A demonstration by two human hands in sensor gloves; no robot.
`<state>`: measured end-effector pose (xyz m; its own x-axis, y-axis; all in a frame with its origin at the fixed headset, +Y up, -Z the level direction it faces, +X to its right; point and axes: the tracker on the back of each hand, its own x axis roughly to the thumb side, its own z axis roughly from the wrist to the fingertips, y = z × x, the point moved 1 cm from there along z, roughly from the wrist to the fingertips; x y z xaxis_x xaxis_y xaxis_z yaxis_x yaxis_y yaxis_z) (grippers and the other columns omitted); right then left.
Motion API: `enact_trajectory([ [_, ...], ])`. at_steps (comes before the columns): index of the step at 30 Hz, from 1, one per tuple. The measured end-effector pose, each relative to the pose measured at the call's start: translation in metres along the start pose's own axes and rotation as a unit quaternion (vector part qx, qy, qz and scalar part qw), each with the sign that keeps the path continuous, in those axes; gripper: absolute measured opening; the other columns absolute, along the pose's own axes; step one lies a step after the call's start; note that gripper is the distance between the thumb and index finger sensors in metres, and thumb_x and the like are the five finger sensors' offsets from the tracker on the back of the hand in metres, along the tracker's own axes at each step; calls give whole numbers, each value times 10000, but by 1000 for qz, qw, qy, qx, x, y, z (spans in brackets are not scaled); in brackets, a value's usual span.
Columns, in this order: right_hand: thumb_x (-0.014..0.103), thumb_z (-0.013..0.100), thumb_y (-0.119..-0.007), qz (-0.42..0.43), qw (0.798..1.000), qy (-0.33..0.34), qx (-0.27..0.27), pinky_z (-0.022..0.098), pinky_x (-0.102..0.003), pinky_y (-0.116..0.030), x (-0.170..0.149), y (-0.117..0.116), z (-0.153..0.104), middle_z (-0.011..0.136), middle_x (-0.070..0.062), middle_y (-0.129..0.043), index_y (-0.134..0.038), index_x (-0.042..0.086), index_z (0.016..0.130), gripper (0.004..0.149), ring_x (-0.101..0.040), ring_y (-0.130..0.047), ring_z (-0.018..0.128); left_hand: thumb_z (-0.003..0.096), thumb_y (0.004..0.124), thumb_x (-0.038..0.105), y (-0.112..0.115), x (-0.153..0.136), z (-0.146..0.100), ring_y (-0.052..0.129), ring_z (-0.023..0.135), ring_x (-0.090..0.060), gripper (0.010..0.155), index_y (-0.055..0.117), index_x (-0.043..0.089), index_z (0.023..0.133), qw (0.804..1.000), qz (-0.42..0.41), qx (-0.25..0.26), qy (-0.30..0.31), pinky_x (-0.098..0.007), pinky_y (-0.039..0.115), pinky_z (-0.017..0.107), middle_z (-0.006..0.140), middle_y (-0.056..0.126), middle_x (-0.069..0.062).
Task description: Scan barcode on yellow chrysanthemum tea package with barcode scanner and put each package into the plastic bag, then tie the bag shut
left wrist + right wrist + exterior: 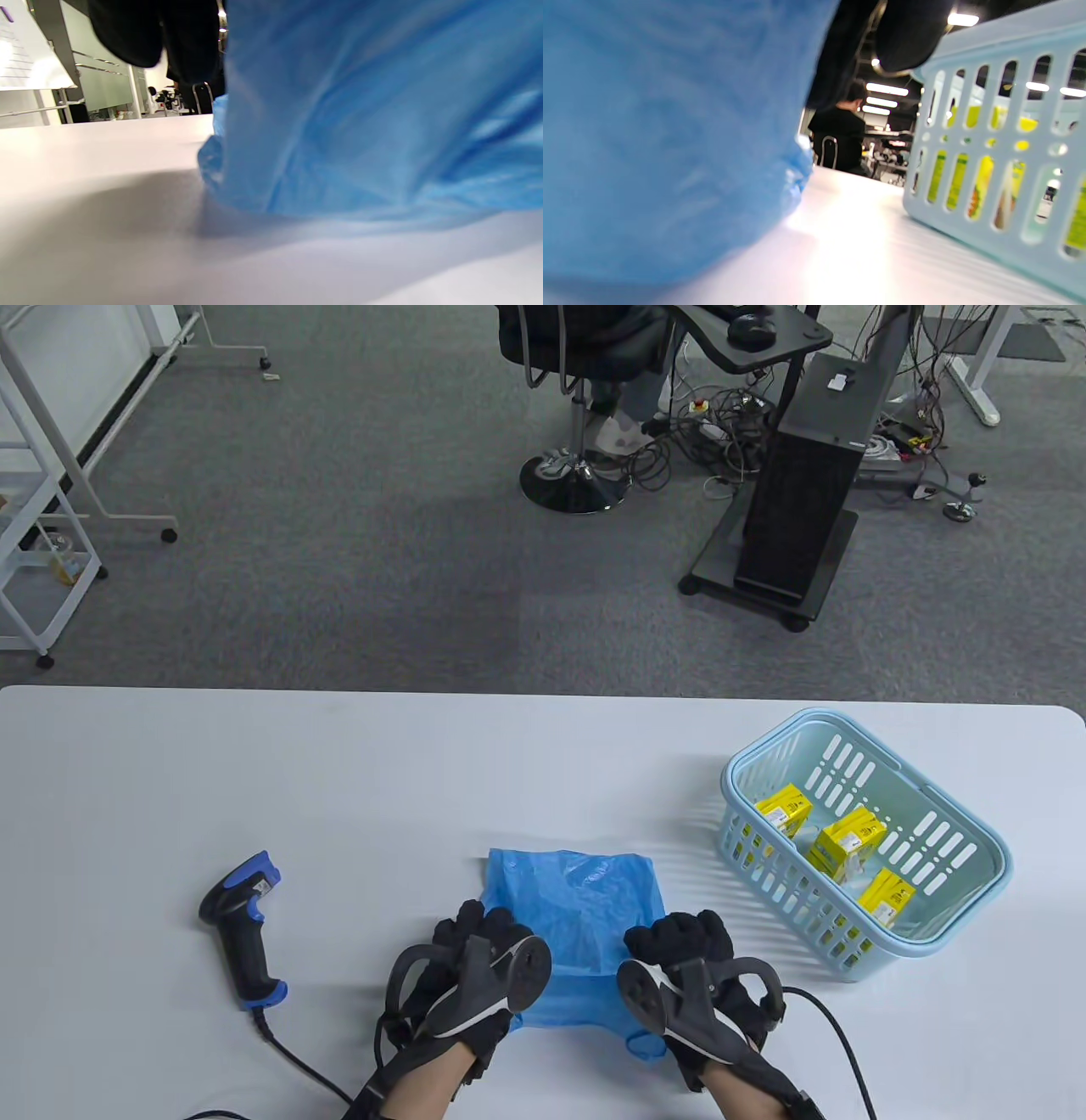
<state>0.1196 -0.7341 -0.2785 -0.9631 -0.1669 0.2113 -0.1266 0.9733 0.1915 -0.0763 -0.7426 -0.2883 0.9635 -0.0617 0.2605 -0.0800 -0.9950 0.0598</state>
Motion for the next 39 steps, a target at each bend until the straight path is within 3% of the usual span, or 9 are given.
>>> enact_trajectory([
  [3,358,323,-809,1,999,-6,35,679,-687,-538,-3,-5,0,1026,-83,-644,-739,291,740,429,-378,-622,995,445,900,380,-1,4,-1,933,877,-323,330,831,321,763,1000,1,14,17,-496,800,568,989,867,-55],
  [8,262,340,-792,18,999,-18,32,666,-671,-588,-9,-7,3,827,27,-830,-730,293,715,382,-241,-864,832,445,908,322,-5,8,-2,1044,665,-202,299,817,315,730,999,15,25,18,-413,856,478,789,970,25],
  [13,194,351,-761,13,999,-8,45,663,-569,-638,-8,-6,2,768,36,-848,-600,288,981,657,-210,-888,690,461,883,315,0,15,-1,981,543,-132,669,598,387,1061,999,39,-6,29,-419,828,479,758,905,36],
  [20,338,318,-813,6,999,-7,46,666,-576,-615,-11,-5,2,682,33,-816,-835,327,752,434,-227,-836,634,458,865,402,-5,15,-2,946,570,-136,375,863,358,830,999,39,12,28,-446,799,523,681,871,73],
  [25,258,323,-817,-3,998,8,56,702,-637,-534,-4,-8,-1,1023,-43,-633,-765,358,668,363,-335,-655,975,452,876,427,-7,15,-5,749,1007,-396,321,841,338,759,998,38,27,34,-584,678,655,1099,687,-82],
  [29,191,338,-786,2,998,8,59,695,-592,-589,-2,-9,1,925,28,-774,-755,359,670,373,-252,-821,885,454,886,364,-11,14,-7,1051,741,-250,289,830,287,727,998,23,44,31,-432,886,472,913,919,-32],
  [32,210,351,-768,11,998,4,61,687,-580,-601,-6,-10,2,776,46,-849,-663,375,920,602,-216,-895,735,453,893,335,-14,11,-7,1087,626,-172,288,817,304,729,998,16,56,24,-395,895,439,805,973,19],
  [34,270,340,-787,0,998,2,69,691,-590,-581,-8,-10,2,754,31,-826,-604,354,978,669,-229,-864,703,457,883,329,-15,10,-6,1077,594,-156,327,796,318,772,998,2,55,27,-399,886,444,797,965,11],
  [39,314,321,-806,-7,999,-3,54,692,-597,-570,-10,-10,3,710,36,-805,-840,349,755,437,-238,-831,689,469,856,361,-12,14,-4,998,574,-138,663,604,362,1083,999,26,16,29,-442,837,501,775,928,12],
])
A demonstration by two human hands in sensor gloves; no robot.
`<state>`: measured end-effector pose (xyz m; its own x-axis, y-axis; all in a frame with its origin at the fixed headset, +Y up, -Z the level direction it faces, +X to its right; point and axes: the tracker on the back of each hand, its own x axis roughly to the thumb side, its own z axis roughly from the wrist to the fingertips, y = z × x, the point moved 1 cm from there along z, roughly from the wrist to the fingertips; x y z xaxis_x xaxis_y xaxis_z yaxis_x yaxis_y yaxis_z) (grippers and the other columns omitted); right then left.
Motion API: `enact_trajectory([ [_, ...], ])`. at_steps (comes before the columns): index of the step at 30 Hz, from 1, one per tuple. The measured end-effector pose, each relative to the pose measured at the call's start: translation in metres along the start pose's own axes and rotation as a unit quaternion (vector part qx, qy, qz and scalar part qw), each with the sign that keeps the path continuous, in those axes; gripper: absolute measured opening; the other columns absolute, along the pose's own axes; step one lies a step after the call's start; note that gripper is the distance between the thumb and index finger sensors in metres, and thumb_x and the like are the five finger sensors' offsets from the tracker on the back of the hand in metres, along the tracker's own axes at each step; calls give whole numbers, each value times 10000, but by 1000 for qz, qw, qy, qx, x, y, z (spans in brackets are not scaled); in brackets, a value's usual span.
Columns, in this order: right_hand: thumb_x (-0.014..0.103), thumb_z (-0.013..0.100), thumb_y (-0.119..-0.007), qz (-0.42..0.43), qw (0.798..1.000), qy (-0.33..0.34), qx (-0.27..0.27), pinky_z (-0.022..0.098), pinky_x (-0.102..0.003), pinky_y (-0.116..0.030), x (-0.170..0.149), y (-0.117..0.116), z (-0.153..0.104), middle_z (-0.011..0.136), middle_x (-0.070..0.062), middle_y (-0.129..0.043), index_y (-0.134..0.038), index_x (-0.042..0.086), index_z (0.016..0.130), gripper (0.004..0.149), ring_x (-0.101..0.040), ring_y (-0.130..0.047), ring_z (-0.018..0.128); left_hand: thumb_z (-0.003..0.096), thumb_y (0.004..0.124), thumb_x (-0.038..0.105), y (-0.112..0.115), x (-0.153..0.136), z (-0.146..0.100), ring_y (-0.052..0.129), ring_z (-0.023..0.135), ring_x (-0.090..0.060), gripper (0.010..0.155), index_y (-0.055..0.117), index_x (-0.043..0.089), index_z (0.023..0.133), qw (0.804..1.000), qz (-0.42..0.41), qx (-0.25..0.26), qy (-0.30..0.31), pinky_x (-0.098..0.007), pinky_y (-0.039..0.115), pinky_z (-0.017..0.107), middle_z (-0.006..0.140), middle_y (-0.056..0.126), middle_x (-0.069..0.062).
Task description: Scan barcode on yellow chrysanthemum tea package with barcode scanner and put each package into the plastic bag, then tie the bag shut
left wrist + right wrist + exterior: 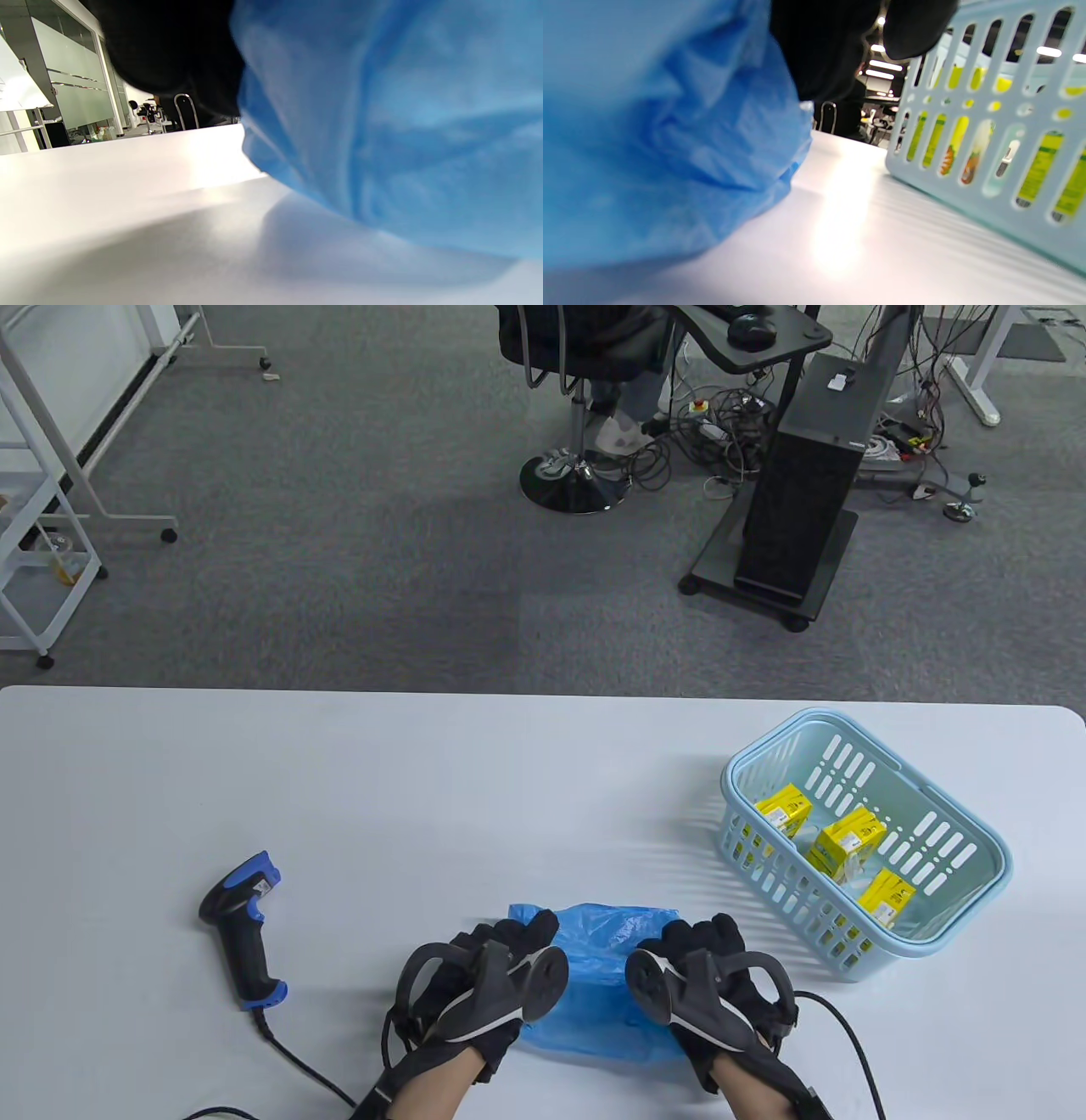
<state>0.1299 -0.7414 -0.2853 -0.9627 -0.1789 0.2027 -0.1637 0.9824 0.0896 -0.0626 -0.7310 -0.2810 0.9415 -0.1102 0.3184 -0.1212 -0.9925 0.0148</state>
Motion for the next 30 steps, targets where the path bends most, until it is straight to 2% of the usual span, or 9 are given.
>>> enact_trajectory([
  [3,265,324,-806,4,1000,3,-3,712,-607,-531,0,-1,0,942,-6,-703,-774,364,728,417,-294,-715,917,477,835,366,2,-2,1,947,546,-127,495,789,364,969,1000,-4,3,0,-459,815,520,713,890,32],
  [5,249,326,-795,2,1000,4,2,707,-579,-564,0,-1,0,983,0,-679,-760,365,724,415,-287,-721,940,473,833,383,2,-3,1,927,569,-141,389,875,358,859,1000,-11,14,3,-475,792,549,699,870,42],
  [9,224,341,-776,25,1000,1,1,680,-529,-636,-3,0,1,805,43,-844,-749,360,735,417,-192,-919,736,458,844,460,2,-3,1,834,796,-232,366,851,361,810,1000,-17,21,8,-586,687,643,817,782,24],
  [12,311,331,-800,24,1000,0,9,671,-532,-634,-6,0,2,724,36,-827,-667,354,932,617,-192,-895,602,466,843,444,4,-3,1,647,1059,-401,360,813,361,816,999,-36,6,10,-664,632,664,1085,654,-86],
  [15,343,321,-809,23,1000,1,7,666,-545,-631,-6,0,2,675,41,-809,-805,326,830,509,-195,-869,559,468,856,386,5,-3,2,817,984,-372,358,782,348,816,999,-38,9,16,-587,729,631,1049,768,-63],
  [17,334,316,-820,18,1000,4,-5,685,-560,-602,-4,-1,1,732,45,-773,-799,354,751,436,-220,-840,679,467,861,357,5,-2,2,918,905,-328,355,774,339,811,999,-38,13,23,-535,791,590,981,851,-39],
  [20,276,316,-822,16,1000,17,4,725,-582,-539,-3,-4,0,1007,-14,-634,-760,347,710,405,-252,-706,962,464,867,346,6,-2,2,989,837,-288,362,767,344,812,998,-51,4,25,-489,847,541,853,940,8],
  [25,229,319,-807,32,999,10,-9,699,-488,-645,-7,-4,2,964,8,-707,-757,335,696,395,-74,-1006,615,476,847,315,6,-5,3,1077,684,-198,455,710,381,905,997,-75,2,33,-410,902,448,835,942,16],
  [30,261,338,-780,63,998,1,18,612,-436,-763,-14,-9,5,954,-46,-724,-639,276,961,639,-80,-1003,311,481,843,305,14,-2,6,1111,493,-104,580,623,413,1007,990,-114,-44,64,-336,927,327,964,843,-25],
])
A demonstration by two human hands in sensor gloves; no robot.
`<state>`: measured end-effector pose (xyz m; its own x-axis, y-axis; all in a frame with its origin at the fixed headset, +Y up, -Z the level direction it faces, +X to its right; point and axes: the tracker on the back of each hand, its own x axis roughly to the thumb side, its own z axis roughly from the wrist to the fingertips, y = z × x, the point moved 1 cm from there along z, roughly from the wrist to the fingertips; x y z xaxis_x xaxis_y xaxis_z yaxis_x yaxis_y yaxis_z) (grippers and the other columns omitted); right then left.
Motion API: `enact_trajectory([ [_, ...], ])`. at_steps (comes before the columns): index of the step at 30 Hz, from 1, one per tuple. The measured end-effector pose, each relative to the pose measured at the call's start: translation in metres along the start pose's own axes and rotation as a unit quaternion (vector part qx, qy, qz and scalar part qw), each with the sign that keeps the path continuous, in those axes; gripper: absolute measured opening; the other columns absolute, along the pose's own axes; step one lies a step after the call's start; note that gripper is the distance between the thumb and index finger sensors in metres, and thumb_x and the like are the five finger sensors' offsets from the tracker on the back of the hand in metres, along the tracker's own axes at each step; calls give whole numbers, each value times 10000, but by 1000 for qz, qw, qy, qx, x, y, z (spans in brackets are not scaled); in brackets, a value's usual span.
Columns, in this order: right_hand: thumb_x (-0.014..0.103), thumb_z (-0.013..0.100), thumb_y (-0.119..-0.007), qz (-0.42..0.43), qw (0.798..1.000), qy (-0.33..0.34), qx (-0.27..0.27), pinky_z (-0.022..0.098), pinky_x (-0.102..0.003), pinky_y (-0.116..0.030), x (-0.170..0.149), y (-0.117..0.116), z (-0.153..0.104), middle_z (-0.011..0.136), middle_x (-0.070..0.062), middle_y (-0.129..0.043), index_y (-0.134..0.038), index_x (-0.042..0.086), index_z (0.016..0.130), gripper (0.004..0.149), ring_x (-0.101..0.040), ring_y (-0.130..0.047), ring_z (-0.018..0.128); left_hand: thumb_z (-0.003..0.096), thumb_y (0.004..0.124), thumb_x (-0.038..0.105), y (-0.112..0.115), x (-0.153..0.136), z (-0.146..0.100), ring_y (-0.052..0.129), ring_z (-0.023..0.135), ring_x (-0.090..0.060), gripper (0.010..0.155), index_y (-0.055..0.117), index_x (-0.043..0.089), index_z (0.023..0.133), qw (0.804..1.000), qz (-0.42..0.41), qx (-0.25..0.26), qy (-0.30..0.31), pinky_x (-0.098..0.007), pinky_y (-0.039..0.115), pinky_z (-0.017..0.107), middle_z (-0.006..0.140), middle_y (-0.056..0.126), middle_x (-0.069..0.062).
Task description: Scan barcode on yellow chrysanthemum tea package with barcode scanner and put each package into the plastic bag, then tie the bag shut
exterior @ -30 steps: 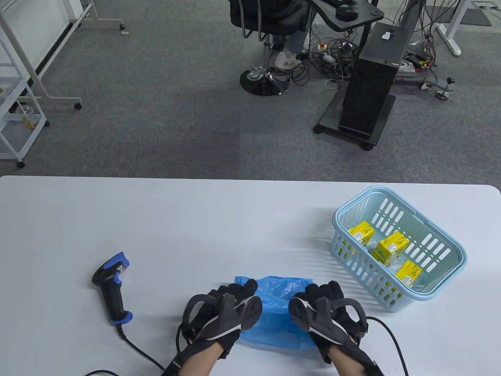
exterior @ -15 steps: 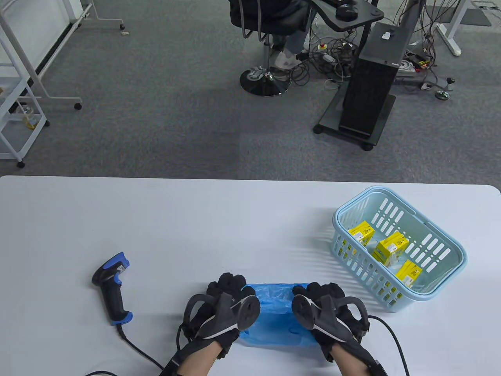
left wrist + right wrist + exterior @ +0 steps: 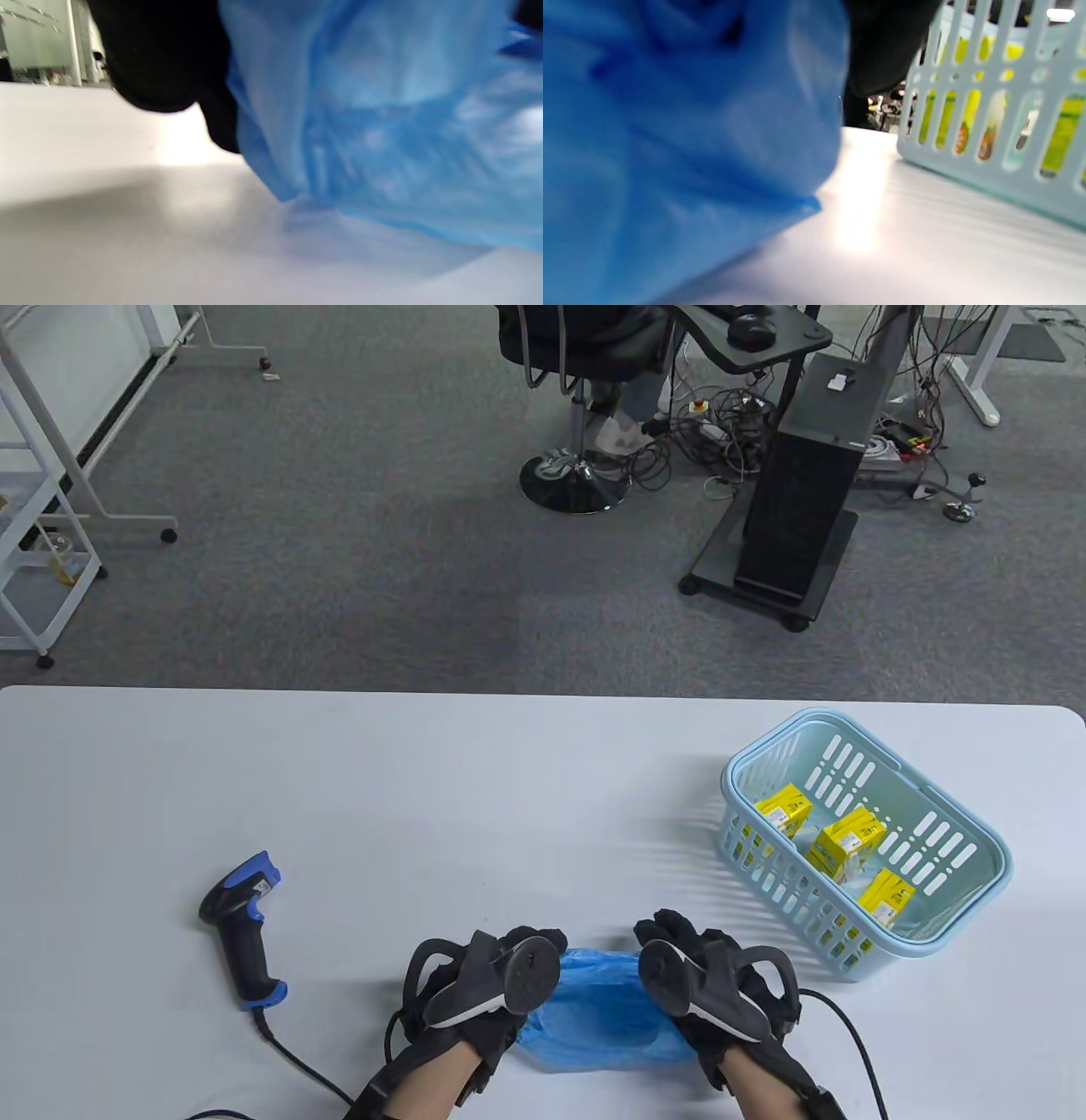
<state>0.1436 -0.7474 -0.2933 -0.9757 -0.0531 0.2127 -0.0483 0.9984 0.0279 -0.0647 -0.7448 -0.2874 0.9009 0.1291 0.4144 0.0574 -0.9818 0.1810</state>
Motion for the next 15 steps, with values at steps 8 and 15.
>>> enact_trajectory([
  [8,292,333,-784,-23,997,-44,51,537,-390,-825,-20,-23,7,923,-56,-762,-612,257,976,667,-53,-965,196,508,820,286,1,6,5,1085,497,-105,778,347,569,1057,969,-209,-101,83,-321,909,329,1131,593,-105],
  [15,313,331,-791,-24,996,-48,64,516,-372,-840,-22,-29,9,919,-63,-771,-568,252,990,699,-39,-955,166,522,730,143,1,8,8,1031,617,-183,407,828,409,813,942,-290,-131,109,-417,863,436,1163,441,-143],
])
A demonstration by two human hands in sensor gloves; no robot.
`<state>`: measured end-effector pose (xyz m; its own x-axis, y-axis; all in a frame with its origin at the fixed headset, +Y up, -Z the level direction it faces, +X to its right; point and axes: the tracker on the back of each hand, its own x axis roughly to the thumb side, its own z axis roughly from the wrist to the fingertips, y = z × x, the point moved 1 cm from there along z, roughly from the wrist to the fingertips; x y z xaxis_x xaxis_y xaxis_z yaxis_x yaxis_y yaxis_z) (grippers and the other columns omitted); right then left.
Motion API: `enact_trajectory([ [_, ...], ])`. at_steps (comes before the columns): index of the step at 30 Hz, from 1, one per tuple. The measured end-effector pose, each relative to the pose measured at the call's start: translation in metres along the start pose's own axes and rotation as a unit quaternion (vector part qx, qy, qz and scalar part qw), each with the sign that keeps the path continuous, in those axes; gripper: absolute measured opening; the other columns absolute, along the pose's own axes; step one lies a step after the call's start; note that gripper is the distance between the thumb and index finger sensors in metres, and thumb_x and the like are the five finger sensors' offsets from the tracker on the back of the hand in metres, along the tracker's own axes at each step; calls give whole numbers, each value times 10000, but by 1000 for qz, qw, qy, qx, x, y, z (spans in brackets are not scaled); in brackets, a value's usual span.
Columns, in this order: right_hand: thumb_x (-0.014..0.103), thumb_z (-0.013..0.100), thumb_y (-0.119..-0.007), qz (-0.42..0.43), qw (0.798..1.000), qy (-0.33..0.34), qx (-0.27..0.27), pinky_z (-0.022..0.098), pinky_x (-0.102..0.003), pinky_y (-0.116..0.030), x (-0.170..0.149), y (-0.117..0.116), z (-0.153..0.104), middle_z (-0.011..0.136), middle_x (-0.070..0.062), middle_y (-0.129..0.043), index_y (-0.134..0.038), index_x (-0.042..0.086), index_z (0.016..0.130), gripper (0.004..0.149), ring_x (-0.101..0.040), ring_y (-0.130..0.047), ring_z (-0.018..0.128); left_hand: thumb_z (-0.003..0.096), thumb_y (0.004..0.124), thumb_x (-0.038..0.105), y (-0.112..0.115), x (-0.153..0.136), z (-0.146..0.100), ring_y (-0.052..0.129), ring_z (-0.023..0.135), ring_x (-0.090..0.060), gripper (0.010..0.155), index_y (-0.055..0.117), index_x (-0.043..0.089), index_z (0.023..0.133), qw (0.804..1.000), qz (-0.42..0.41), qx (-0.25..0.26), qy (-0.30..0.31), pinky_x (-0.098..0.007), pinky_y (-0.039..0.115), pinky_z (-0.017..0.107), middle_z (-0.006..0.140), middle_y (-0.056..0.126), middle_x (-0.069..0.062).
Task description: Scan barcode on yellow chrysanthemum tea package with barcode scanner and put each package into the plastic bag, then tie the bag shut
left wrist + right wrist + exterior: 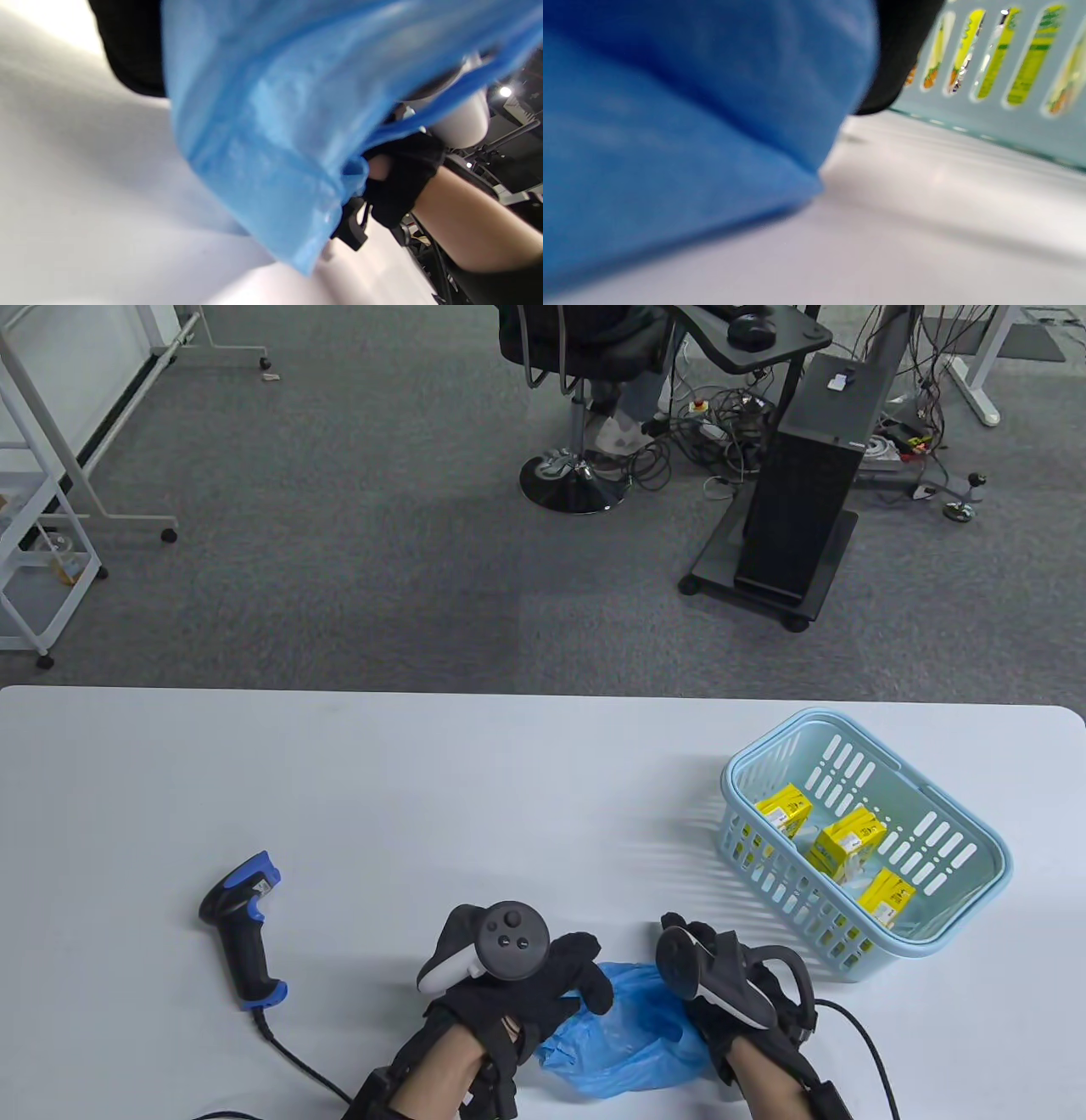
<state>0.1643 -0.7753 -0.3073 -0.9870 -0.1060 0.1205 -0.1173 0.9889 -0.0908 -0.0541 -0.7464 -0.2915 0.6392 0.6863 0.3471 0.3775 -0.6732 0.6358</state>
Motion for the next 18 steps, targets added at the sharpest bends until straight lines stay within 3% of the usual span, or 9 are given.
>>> enact_trajectory([
  [2,328,328,-793,5,1000,5,-2,512,-368,-843,1,2,-1,922,-65,-768,-539,251,997,720,-35,-952,157,514,735,134,-1,-3,0,1034,616,-198,369,902,365,747,997,66,17,-47,-440,858,442,1157,470,-143],
  [3,339,327,-795,14,1000,9,-2,511,-367,-844,3,3,-1,925,-68,-764,-517,252,1002,736,-34,-951,154,511,745,150,-1,-5,-1,1034,618,-196,379,905,372,773,988,110,36,-104,-436,858,447,1156,469,-147],
  [4,342,325,-798,20,1000,11,-2,509,-369,-844,5,5,-2,925,-72,-765,-498,250,1007,750,-37,-950,151,508,769,189,-2,-7,-2,1022,626,-195,432,858,410,868,981,138,49,-130,-433,853,457,1163,442,-161],
  [6,354,320,-803,23,999,23,-7,505,-368,-845,15,8,-5,926,-70,-764,-445,254,1014,787,-42,-947,145,499,808,250,-1,-11,0,1017,618,-173,515,747,412,984,972,177,50,-144,-421,855,451,1162,405,-194],
  [11,406,307,-805,14,997,77,0,545,-385,-815,40,14,-10,986,-79,-677,-248,307,1010,902,-54,-945,192,464,878,382,4,-21,1,1018,584,-165,643,646,392,1064,955,223,41,-192,-417,857,436,1158,408,-224],
  [14,438,311,-799,27,994,108,13,612,-438,-747,48,15,-16,1055,-88,-539,-81,389,961,970,-106,-945,335,441,900,449,3,-25,0,989,656,-208,691,639,378,1077,948,242,40,-202,-452,832,481,1167,363,-230],
  [18,400,328,-802,29,989,143,30,687,-516,-640,55,13,-20,1111,-101,-310,-112,471,960,939,-188,-893,579,426,909,490,4,-30,-1,935,770,-276,734,626,358,1091,944,249,39,-211,-506,787,538,1177,320,-231],
])
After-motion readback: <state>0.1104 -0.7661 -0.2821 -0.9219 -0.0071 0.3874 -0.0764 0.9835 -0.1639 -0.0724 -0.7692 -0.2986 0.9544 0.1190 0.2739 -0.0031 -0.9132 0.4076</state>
